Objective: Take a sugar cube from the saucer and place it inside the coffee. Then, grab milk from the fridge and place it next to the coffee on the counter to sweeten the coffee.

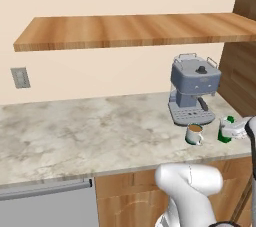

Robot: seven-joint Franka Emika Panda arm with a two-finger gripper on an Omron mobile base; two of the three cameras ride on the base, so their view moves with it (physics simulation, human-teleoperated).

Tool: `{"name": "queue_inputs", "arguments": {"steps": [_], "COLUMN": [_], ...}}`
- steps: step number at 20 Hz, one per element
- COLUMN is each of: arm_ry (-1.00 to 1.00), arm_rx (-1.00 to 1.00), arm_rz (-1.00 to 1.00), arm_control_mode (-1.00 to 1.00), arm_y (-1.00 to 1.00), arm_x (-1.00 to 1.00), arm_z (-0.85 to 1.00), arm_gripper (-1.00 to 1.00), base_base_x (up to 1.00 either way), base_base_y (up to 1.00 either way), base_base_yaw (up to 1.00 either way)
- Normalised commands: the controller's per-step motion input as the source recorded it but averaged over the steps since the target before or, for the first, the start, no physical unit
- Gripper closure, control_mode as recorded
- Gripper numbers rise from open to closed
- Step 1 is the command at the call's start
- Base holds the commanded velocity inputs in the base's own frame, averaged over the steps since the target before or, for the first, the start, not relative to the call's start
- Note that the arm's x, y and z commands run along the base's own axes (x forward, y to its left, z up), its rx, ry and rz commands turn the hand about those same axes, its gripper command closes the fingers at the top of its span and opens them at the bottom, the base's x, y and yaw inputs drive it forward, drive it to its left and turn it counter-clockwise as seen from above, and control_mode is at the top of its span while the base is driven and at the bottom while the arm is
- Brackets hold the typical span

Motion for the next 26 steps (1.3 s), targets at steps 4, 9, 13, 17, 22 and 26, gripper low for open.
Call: {"name": "queue_inputs", "arguments": {"steps": [4,9,13,17,22,26], "arm_ry": [-0.04,-0.04,-0.01,0.00,0.00,0.00], "arm_rx": [0.00,0.01,0.00,0.00,0.00,0.00], "arm_rz": [0.01,0.02,0.02,0.01,0.01,0.01], "arm_control_mode": [-1.00,-1.00,-1.00,-1.00,-1.00,-1.00], "arm_y": [-0.13,-0.22,-0.17,-0.12,-0.10,-0.06], "arm_x": [0.29,0.30,0.28,0.27,0.23,0.21], "arm_z": [-0.25,-0.24,-0.23,-0.24,-0.26,-0.25], "arm_gripper": [1.00,1.00,1.00,1.00,1.00,1.00], "base_base_x": [0.00,0.00,0.00,0.00,0.00,0.00], "base_base_y": [0.00,0.00,0.00,0.00,0.00,0.00], "base_base_yaw": [0.00,0.00,0.00,0.00,0.00,0.00]}}
